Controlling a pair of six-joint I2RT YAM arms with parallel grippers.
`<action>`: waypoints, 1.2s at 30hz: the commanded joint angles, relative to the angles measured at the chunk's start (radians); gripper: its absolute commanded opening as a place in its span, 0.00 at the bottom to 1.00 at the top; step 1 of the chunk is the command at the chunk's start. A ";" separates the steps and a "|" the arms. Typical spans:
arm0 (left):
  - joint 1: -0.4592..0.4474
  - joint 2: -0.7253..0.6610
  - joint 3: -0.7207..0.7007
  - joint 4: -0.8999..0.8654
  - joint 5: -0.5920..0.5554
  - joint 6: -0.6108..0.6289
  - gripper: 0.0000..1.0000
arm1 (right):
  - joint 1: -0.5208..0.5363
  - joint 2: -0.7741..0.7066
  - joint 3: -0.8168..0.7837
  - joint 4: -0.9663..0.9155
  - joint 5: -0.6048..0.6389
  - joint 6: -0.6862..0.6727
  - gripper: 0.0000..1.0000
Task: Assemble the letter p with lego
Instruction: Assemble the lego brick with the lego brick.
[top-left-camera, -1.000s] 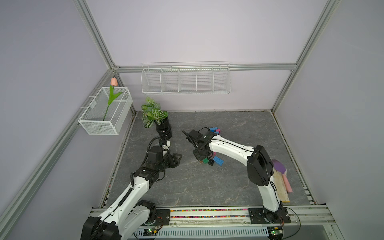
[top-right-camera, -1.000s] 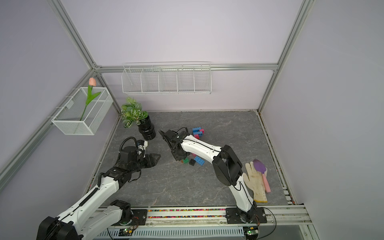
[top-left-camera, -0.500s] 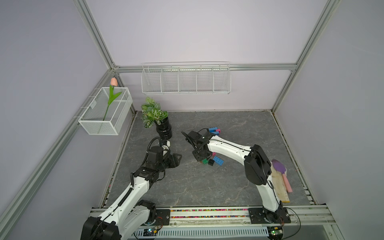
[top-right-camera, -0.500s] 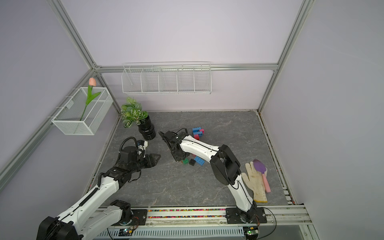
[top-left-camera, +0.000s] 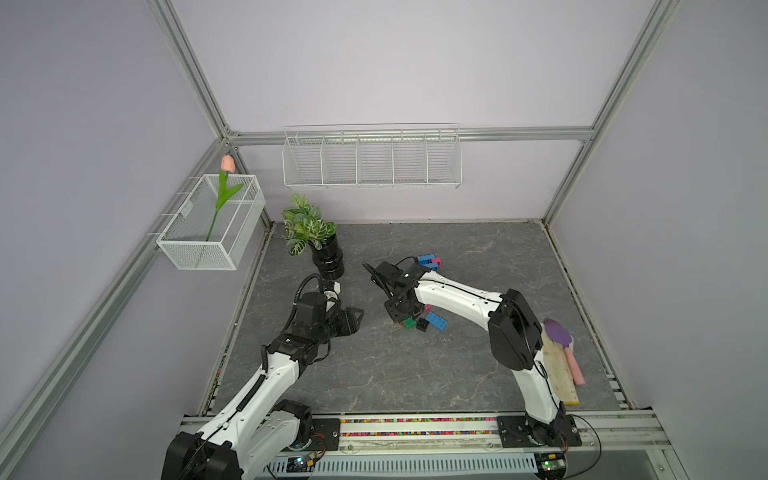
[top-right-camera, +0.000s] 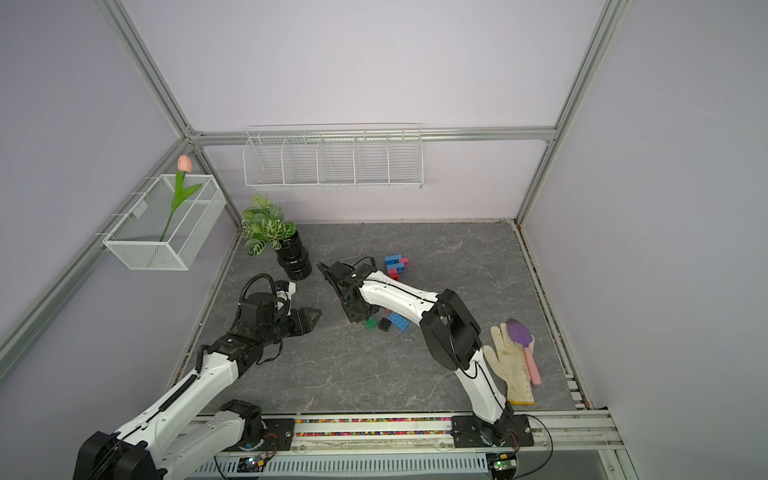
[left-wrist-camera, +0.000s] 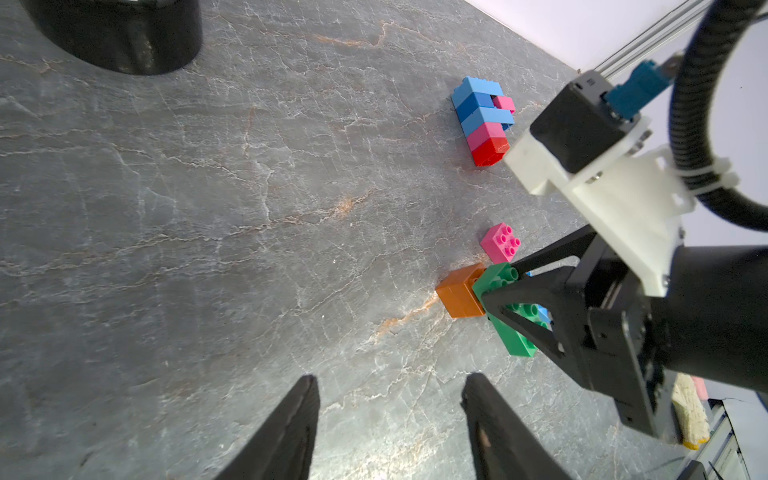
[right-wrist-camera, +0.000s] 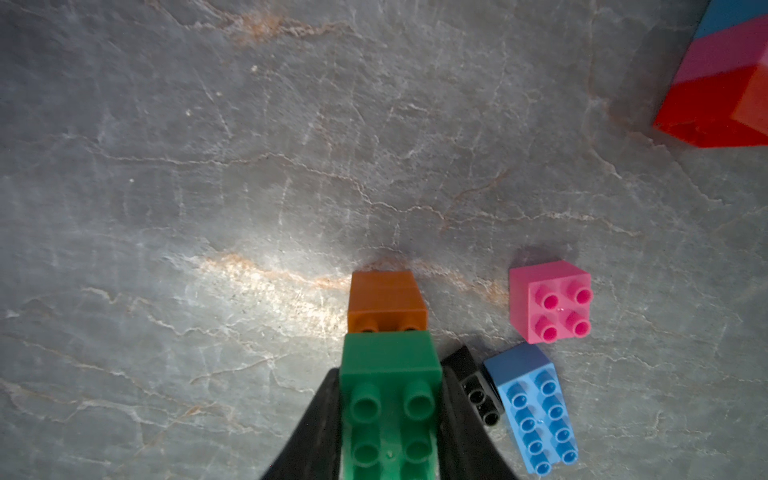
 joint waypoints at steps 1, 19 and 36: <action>0.005 0.009 -0.010 0.002 -0.007 0.013 0.59 | 0.008 0.033 -0.013 -0.005 -0.020 0.021 0.20; 0.005 0.006 -0.013 0.003 -0.003 0.012 0.59 | 0.009 0.030 -0.057 -0.028 -0.013 0.006 0.19; 0.005 0.004 -0.019 0.010 0.014 0.016 0.59 | -0.007 0.081 0.029 -0.079 -0.018 -0.025 0.17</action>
